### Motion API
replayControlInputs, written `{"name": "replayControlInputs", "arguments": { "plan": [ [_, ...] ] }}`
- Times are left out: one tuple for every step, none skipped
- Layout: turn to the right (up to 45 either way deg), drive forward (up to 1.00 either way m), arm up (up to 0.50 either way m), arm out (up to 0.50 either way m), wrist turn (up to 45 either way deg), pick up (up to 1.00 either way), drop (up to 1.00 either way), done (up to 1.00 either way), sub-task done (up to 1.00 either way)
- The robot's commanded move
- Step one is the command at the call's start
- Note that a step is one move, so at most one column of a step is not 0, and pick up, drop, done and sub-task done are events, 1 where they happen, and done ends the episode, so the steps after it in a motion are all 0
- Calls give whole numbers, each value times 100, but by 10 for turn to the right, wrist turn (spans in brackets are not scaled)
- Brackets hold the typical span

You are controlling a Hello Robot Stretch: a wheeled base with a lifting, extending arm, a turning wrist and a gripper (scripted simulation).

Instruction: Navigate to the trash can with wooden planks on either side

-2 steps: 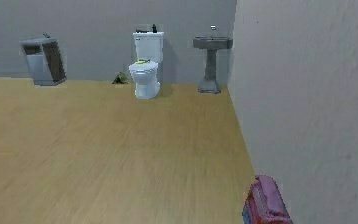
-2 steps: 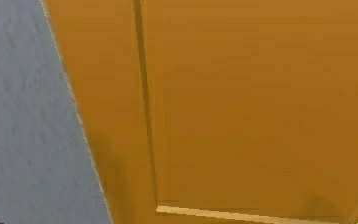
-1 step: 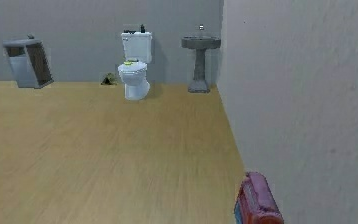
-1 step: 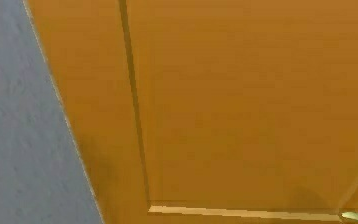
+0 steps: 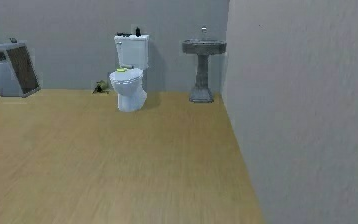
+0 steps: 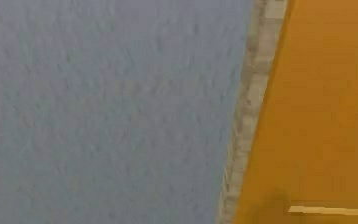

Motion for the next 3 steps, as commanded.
{"name": "replayControlInputs", "arguments": {
  "plan": [
    [-360,0,0,0,0,0,0,0,0],
    [0,100,0,0,0,0,0,0,0],
    [0,100,0,0,0,0,0,0,0]
  ]
}}
